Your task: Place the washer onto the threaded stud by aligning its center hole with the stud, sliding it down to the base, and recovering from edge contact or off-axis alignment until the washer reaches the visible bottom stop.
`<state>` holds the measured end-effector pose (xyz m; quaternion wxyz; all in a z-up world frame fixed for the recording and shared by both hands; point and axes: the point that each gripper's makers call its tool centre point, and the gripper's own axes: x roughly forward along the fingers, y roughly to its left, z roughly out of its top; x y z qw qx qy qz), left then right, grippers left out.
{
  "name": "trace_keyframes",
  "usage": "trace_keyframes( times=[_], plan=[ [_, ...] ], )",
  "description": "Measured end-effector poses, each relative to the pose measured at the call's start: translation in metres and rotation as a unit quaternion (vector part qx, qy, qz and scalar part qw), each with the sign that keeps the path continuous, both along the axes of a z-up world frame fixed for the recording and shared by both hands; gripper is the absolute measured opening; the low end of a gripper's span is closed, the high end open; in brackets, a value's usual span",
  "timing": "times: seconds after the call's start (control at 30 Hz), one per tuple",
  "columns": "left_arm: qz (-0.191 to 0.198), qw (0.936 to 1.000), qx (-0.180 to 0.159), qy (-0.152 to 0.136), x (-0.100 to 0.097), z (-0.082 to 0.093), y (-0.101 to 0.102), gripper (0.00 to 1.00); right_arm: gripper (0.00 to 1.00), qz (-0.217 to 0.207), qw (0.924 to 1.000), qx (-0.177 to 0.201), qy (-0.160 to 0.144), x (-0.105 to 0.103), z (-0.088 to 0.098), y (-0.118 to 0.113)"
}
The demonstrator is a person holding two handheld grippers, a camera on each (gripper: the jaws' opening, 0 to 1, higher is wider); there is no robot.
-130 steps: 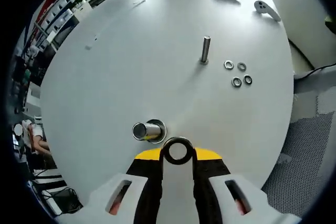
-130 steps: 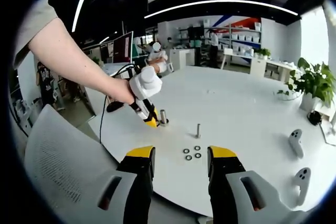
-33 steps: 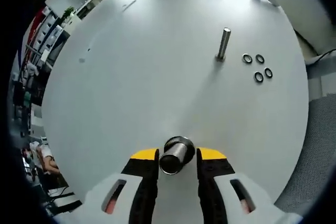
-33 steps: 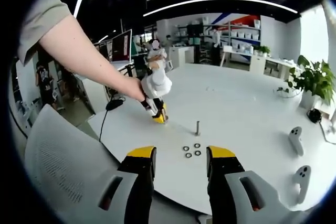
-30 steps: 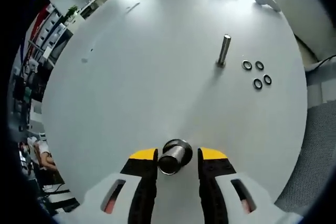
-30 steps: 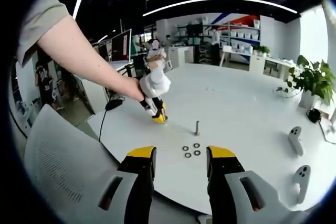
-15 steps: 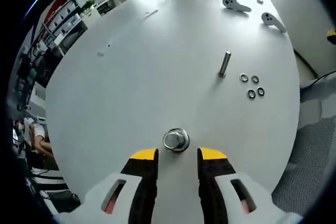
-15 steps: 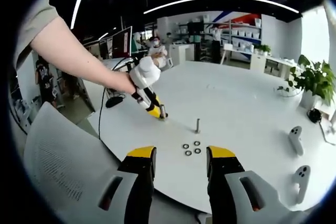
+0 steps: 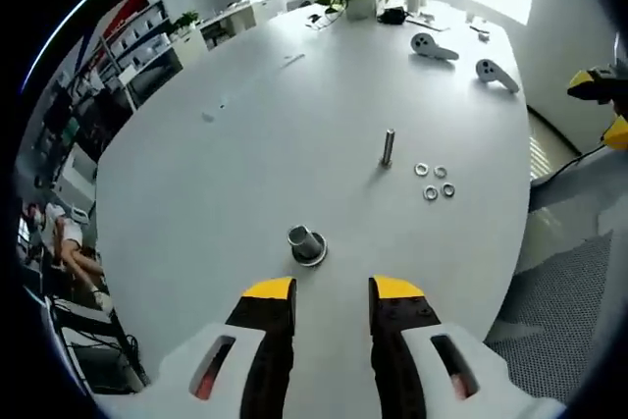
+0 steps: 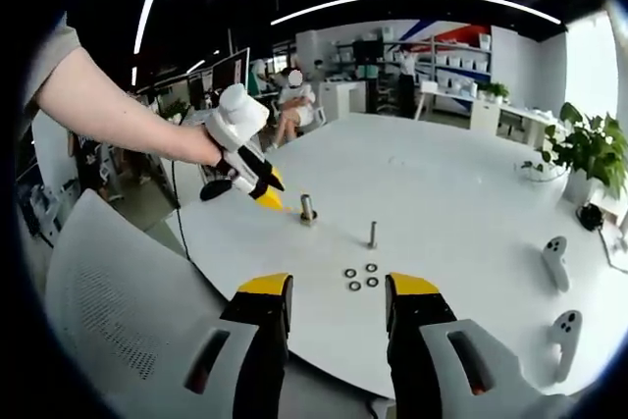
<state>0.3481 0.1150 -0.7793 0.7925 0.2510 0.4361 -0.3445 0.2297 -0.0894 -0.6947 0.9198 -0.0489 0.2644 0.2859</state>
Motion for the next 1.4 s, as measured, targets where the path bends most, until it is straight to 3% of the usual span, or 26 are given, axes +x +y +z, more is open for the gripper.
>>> trace_keyframes(
  times=[0.3, 0.47, 0.63, 0.77, 0.87, 1.07, 1.17, 1.27, 1.4],
  plan=[
    [0.022, 0.9989, -0.025, -0.033, -0.014, 0.03, 0.003, 0.31, 0.41, 0.015, 0.9999, 0.006, 0.001, -0.003, 0.001, 0.006],
    [0.03, 0.9966, -0.058, -0.05, -0.03, 0.049, -0.008, 0.3, 0.41, 0.014, 0.9999, 0.007, -0.001, -0.003, 0.002, 0.006],
    [0.029, 0.9959, -0.065, -0.055, -0.043, 0.052, -0.004, 0.3, 0.41, 0.017, 0.9998, 0.011, 0.008, -0.003, 0.0, 0.007],
    [0.043, 0.9919, -0.101, -0.064, -0.059, 0.063, -0.005, 0.32, 0.41, 0.02, 0.9997, 0.009, 0.008, -0.004, -0.001, 0.008],
    [0.048, 0.991, -0.103, -0.07, -0.068, 0.066, -0.002, 0.32, 0.41, 0.018, 0.9997, 0.011, 0.008, -0.005, -0.001, 0.008],
    [0.066, 0.9856, -0.127, -0.09, -0.09, 0.08, 0.001, 0.32, 0.41, 0.007, 0.9998, 0.007, 0.017, -0.003, -0.005, 0.004],
    [0.074, 0.9788, -0.164, -0.098, -0.099, 0.093, -0.005, 0.33, 0.42, 0.013, 0.9998, -0.002, 0.016, -0.004, -0.005, 0.005],
    [0.073, 0.977, -0.168, -0.11, -0.107, 0.1, -0.004, 0.34, 0.42, 0.014, 0.9998, -0.005, 0.014, -0.005, -0.005, 0.005],
    [0.086, 0.9697, -0.194, -0.121, -0.118, 0.108, -0.004, 0.34, 0.42, 0.005, 1.0, -0.004, 0.005, -0.003, -0.002, 0.002]
  ],
)
